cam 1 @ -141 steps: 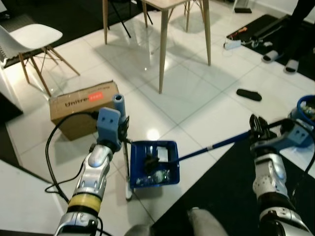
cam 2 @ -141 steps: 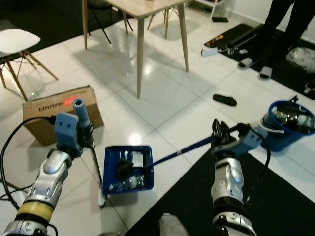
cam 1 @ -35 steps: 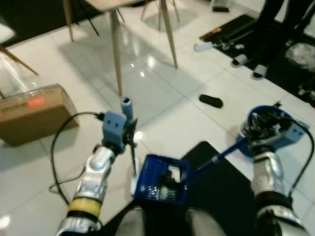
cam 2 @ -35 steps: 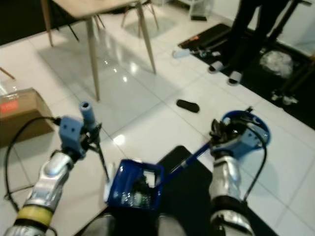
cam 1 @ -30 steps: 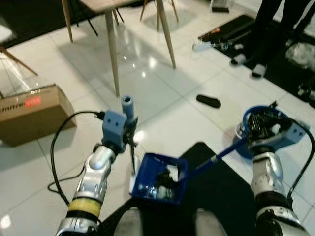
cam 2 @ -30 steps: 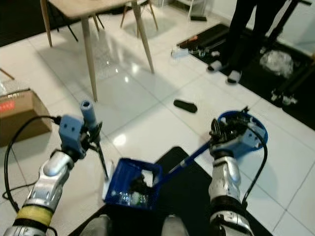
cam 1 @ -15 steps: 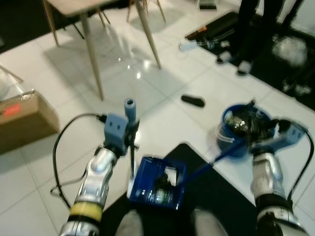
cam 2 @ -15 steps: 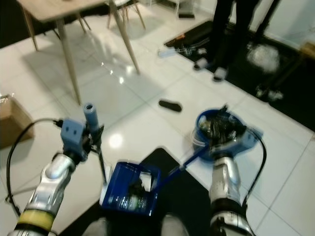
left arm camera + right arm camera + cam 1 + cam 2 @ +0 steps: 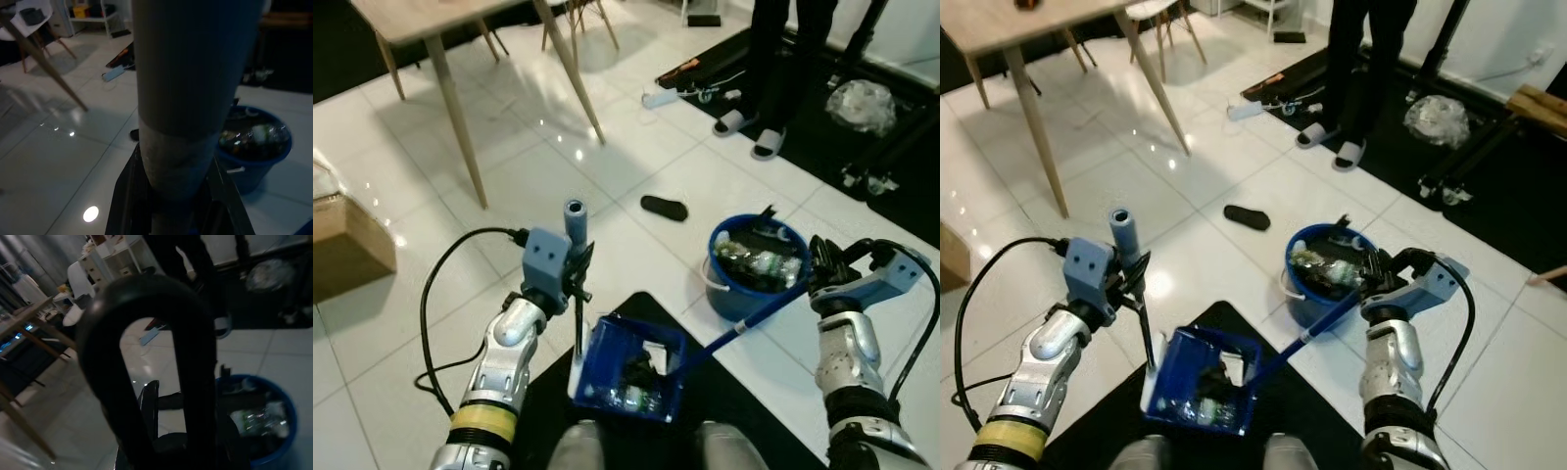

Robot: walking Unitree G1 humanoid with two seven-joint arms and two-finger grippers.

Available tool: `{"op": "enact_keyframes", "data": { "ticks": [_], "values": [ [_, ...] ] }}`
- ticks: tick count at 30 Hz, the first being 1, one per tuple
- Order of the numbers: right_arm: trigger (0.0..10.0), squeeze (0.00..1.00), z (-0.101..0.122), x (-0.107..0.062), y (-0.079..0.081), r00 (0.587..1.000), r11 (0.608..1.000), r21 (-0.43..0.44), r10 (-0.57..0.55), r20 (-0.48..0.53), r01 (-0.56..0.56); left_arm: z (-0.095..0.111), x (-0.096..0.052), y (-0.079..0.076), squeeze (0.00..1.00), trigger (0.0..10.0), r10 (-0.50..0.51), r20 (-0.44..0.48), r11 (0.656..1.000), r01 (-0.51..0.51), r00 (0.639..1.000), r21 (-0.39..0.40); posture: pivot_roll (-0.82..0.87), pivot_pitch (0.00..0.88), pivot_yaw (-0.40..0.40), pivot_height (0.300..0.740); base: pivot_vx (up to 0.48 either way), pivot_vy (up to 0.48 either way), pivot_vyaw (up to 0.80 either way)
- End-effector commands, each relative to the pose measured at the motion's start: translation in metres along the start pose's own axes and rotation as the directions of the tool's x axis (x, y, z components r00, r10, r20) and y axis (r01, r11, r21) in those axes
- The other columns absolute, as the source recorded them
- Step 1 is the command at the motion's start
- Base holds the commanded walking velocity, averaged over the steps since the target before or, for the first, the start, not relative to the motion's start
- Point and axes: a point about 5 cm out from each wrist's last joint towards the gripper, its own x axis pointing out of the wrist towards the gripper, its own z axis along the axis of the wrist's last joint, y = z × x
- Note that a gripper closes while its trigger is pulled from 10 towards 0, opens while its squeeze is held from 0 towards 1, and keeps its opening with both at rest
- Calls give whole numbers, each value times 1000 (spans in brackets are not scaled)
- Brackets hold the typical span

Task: Sweep floor

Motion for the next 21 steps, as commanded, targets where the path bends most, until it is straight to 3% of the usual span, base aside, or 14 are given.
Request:
{"op": "enact_keyframes", "data": {
  "ticks": [1,21],
  "values": [
    [10000,0,0,1,2,1000,999,35,-3,13,2,10,3,0,0,10000,-8,46,1000,7,999,5,48,0,6,740,0,-480,0],
    [10000,0,4,2,-5,999,999,29,-28,25,27,11,6,5,0,10000,31,43,999,-32,999,23,44,0,11,740,0,-480,0]
  ]
}}
